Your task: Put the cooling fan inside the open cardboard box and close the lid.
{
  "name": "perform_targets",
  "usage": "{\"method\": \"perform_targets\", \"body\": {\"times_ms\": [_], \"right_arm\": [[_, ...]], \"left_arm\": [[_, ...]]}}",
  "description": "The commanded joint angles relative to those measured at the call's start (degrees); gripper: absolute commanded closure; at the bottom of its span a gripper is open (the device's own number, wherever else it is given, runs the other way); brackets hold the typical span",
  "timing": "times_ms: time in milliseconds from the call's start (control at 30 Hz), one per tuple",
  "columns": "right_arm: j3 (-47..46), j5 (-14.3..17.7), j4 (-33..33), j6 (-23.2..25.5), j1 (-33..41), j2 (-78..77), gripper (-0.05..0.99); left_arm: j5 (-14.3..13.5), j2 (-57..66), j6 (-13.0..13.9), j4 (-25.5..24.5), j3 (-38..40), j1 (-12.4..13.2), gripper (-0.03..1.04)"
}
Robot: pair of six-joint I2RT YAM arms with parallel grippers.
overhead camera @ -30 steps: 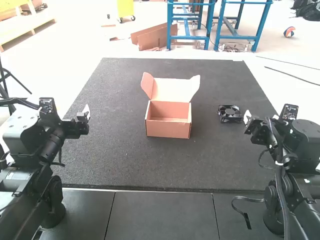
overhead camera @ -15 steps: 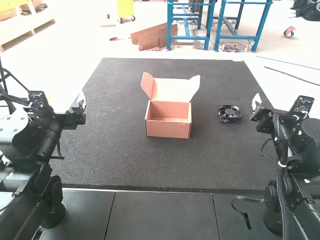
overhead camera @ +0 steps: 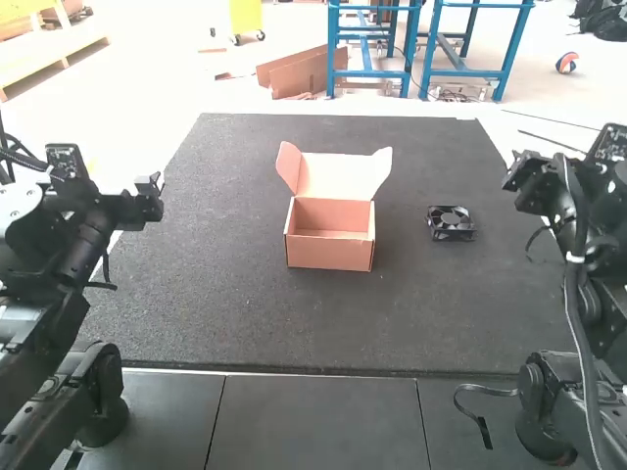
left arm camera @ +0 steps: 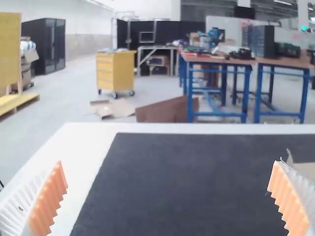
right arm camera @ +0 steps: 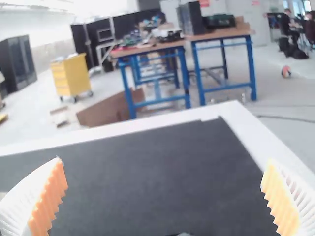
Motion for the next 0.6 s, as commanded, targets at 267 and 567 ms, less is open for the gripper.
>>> {"method": "perform_targets", "body": {"times_ms": [267, 567], "right_arm": [[25.9, -0.2, -17.6, -8.0, 1.2, 18.9, 0.03], [34.8, 2.1, -24.9, -4.3, 0.8, 26.7, 0.05]], "left_arm": [[2.0, 22.1, -0.5, -13.7, 23.6, 0.1, 0.05], [8.5, 34.6, -0.4, -27.1, 38.3, 0.2, 0.05]]}}
